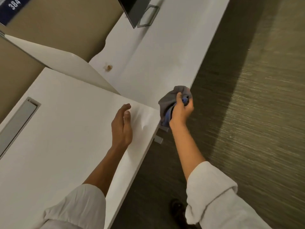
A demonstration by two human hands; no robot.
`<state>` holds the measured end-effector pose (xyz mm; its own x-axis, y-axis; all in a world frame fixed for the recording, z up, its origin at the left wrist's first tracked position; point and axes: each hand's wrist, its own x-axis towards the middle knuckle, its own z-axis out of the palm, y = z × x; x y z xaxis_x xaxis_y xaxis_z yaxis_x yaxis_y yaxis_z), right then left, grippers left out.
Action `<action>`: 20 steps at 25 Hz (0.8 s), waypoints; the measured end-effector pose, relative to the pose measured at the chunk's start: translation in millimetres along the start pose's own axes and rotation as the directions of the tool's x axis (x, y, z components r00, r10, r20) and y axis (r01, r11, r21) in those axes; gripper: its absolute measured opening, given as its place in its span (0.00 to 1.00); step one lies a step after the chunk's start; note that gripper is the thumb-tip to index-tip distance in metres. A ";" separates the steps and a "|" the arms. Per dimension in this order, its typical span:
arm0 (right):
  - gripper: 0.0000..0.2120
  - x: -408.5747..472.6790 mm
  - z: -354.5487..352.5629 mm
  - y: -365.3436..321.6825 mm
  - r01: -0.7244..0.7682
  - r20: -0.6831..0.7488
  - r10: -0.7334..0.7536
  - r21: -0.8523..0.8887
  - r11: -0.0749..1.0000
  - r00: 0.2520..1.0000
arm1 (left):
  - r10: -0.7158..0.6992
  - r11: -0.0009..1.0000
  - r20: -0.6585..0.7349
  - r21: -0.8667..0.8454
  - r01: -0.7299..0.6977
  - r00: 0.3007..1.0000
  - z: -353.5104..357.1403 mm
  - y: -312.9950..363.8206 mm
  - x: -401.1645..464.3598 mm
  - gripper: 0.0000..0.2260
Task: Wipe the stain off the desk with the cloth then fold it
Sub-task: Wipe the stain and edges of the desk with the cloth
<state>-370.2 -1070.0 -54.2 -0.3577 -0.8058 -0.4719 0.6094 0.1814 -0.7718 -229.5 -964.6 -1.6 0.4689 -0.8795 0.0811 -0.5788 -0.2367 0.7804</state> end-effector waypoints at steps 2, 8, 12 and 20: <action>0.12 31.5 -18.6 -26.7 -0.221 0.160 0.209 0.061 0.973 0.965 | -0.039 0.999 -0.062 -0.017 0.038 0.997 5.3 7.7 11.5 0.24; 0.05 61.0 -27.9 -46.5 -0.276 0.449 0.491 -0.462 0.843 0.746 | -0.179 0.982 -0.325 -0.109 0.151 0.928 22.7 18.4 45.8 0.19; 0.07 50.8 -8.4 -37.4 -0.146 0.551 0.563 -0.622 0.769 0.616 | -0.230 0.970 -0.361 -0.159 0.183 0.904 28.0 17.3 53.5 0.22; 0.10 42.7 -5.1 -24.8 -0.061 0.580 0.674 -0.736 0.675 0.457 | -0.234 0.972 -0.428 -0.130 0.197 0.873 26.4 10.5 75.0 0.19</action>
<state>-404.2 -1106.0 -57.4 0.6577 -0.5731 -0.4888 -0.0873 0.5866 -0.8052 -218.0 -1043.9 -3.8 0.8305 -0.5354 0.1536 -0.3835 -0.3497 0.8548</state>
